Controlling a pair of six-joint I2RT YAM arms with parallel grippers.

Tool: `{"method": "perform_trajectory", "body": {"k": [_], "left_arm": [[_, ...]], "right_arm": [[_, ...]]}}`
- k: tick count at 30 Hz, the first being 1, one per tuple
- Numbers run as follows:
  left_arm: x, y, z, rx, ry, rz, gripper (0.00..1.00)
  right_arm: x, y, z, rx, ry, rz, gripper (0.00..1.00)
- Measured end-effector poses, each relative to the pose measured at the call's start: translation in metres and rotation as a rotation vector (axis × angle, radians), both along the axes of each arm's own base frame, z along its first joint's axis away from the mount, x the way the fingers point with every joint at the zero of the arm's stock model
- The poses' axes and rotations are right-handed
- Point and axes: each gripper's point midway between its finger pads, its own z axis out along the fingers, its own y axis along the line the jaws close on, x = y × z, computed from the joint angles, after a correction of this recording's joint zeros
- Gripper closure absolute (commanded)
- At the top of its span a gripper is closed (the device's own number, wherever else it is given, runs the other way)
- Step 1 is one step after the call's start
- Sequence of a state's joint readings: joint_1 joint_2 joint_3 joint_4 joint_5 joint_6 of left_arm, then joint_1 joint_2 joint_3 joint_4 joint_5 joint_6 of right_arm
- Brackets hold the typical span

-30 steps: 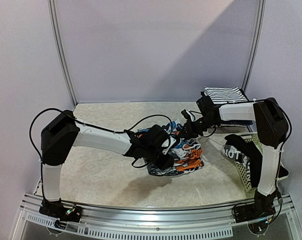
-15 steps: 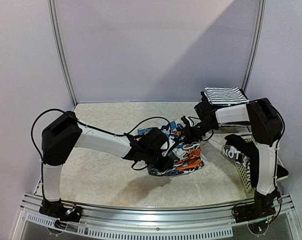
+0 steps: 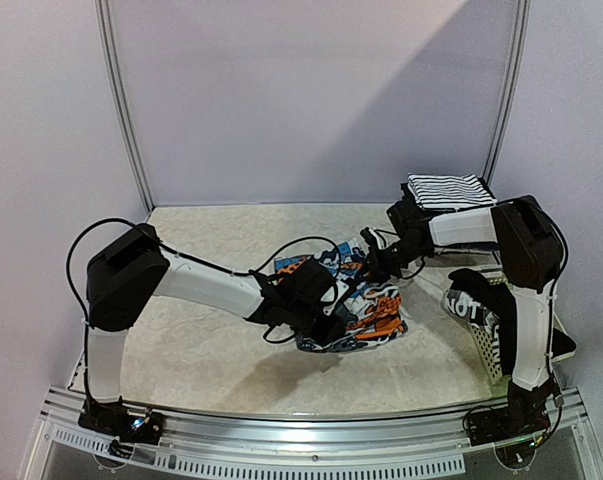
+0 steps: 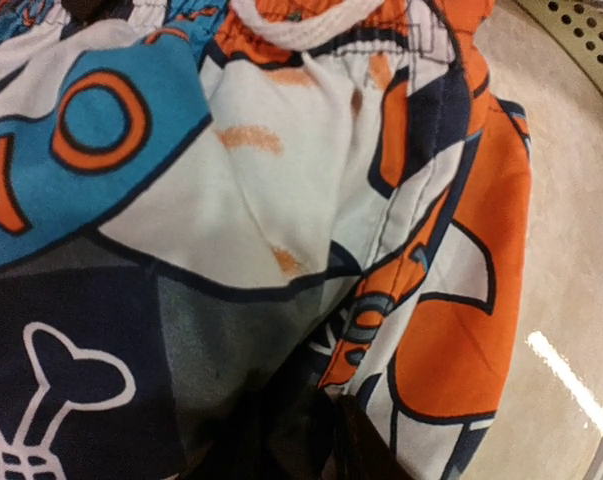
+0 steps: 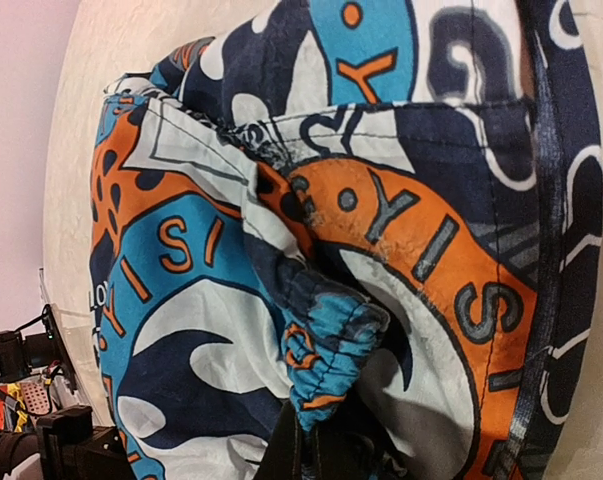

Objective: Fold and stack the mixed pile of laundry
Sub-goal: Smooth out the square-folded shorts at the center of the board.

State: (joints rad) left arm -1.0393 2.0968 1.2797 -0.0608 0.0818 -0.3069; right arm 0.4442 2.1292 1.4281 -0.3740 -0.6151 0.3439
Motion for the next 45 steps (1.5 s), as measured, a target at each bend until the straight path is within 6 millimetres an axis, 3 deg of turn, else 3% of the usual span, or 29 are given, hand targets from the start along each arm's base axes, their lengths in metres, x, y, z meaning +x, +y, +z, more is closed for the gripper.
{"method": "perform_trajectory", "body": {"k": [4,11,19,25,31,35,41,45], "left_arm": [[0.0,0.0,0.0,-0.007,-0.003,0.001,0.75],[0.0,-0.001,-0.001,-0.016,-0.01,0.002,0.76],[0.001,-0.001,0.0,-0.028,-0.011,0.008,0.76],[-0.001,0.001,0.003,-0.024,0.001,0.018,0.62],[-0.007,0.006,0.027,-0.021,0.006,0.011,0.37],[-0.008,0.006,0.06,-0.053,-0.018,0.012,0.24],[-0.001,0.018,0.113,-0.086,-0.119,0.039,0.17],[0.003,0.022,0.125,-0.066,-0.197,0.015,0.04]], "right_arm": [[0.006,0.001,0.01,0.003,-0.018,-0.017,1.0],[0.033,0.004,0.035,0.01,-0.113,-0.065,1.0],[0.049,-0.005,0.033,-0.052,-0.159,-0.132,0.99],[0.05,-0.01,0.018,-0.091,-0.141,-0.151,0.92],[0.055,-0.013,0.027,-0.108,-0.174,-0.154,0.86],[0.056,-0.011,0.044,-0.114,-0.208,-0.14,0.73],[0.048,-0.006,0.073,-0.136,-0.28,-0.11,0.33],[0.035,-0.017,0.095,-0.164,-0.34,-0.13,0.13]]}}
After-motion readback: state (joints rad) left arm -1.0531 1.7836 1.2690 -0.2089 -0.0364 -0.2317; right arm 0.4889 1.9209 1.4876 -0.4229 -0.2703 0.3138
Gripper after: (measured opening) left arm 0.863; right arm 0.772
